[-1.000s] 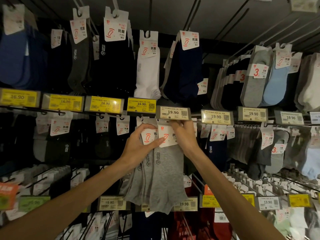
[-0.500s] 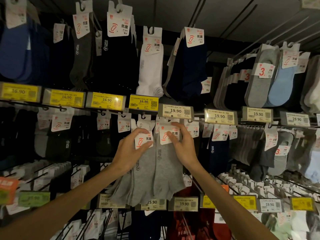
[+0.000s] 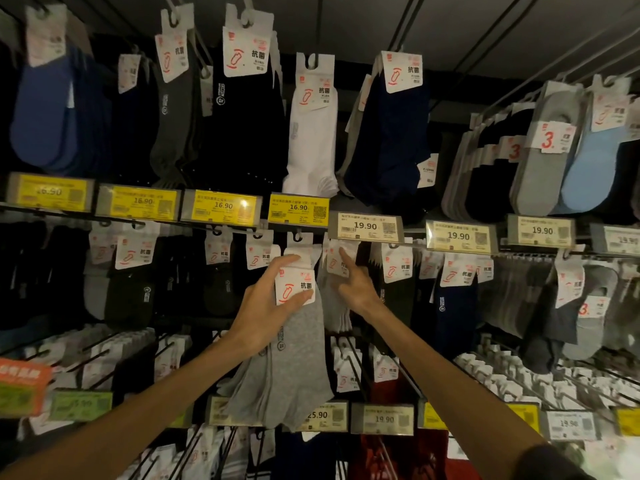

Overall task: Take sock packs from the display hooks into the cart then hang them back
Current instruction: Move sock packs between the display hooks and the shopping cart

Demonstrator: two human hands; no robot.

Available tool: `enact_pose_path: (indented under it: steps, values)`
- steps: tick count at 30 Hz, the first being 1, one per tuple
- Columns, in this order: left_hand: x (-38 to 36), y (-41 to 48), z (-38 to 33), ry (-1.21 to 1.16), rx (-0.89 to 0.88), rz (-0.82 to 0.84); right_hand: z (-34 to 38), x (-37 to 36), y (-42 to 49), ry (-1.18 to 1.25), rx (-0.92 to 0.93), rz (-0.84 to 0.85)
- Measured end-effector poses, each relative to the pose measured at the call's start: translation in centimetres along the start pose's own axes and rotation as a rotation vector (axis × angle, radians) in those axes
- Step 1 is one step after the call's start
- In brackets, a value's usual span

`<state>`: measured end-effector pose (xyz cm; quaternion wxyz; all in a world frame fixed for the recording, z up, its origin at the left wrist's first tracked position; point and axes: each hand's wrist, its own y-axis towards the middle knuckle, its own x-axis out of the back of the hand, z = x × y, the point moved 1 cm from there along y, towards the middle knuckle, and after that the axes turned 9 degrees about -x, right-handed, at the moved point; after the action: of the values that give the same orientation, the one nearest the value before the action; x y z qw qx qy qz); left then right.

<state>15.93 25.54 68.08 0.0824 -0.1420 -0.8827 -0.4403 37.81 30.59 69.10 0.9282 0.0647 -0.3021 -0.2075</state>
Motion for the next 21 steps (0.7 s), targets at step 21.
enact_pose_path:
  steps: [21]
  values:
    - [-2.4, -1.4, -2.7, -0.110, 0.023, -0.058, 3.7, 1.9, -15.1, 0.465, 0.018, 0.099]
